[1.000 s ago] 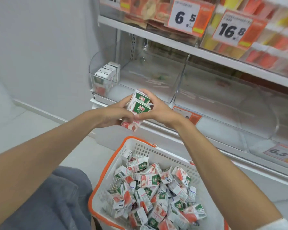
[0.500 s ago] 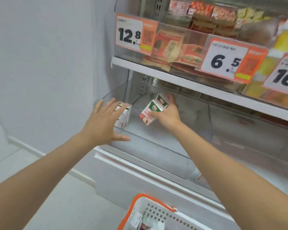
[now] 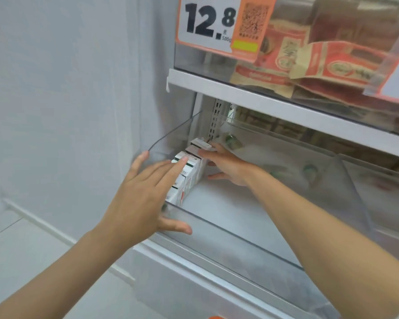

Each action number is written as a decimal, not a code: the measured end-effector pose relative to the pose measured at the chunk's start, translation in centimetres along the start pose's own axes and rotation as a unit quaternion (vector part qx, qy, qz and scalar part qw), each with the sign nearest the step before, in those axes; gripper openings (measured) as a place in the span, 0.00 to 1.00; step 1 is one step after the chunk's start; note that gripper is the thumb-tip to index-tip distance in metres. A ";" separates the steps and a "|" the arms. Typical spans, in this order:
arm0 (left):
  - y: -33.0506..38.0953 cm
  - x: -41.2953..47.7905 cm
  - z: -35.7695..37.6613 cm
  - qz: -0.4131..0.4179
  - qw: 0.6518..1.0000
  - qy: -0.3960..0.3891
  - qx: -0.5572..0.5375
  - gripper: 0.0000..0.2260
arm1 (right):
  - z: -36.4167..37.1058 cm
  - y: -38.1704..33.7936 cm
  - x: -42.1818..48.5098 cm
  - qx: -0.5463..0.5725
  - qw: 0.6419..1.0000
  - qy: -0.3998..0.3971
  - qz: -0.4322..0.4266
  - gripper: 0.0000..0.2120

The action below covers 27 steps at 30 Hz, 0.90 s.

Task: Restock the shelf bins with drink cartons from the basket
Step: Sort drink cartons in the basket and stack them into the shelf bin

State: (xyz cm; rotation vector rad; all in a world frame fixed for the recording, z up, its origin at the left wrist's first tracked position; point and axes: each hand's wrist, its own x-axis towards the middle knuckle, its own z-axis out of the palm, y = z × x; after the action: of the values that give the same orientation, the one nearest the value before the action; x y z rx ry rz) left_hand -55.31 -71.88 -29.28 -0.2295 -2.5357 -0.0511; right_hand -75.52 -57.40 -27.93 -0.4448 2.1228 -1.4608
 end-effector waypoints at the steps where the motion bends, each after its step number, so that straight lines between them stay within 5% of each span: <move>1: 0.0 -0.1 0.0 0.000 1.000 0.001 -0.001 0.54 | 0.0 0.3 -0.1 0.024 1.000 -0.005 0.015 0.32; 4: 0.1 -0.1 -0.1 -0.001 1.000 0.002 -0.007 0.53 | 0.7 0.8 -0.3 0.094 0.995 -0.023 0.025 0.33; 11: 0.2 0.0 -0.1 0.006 1.000 0.014 -0.012 0.52 | 2.0 0.8 0.1 0.048 0.998 0.043 0.010 0.25; 21: 0.0 -0.2 0.3 0.020 0.999 0.032 -0.008 0.50 | 1.6 1.6 -0.3 0.080 0.997 -0.019 -0.005 0.22; 27: 0.3 -0.3 -0.8 0.016 1.000 0.000 0.011 0.46 | 2.0 0.3 -4.5 -0.095 0.995 0.041 -0.008 0.44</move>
State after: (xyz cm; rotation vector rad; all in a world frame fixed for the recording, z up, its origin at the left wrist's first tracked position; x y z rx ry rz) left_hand -54.62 -71.70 -28.81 -0.2621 -2.5314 -0.0092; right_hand -70.71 -56.37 -27.73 -0.4797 2.3397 -1.3111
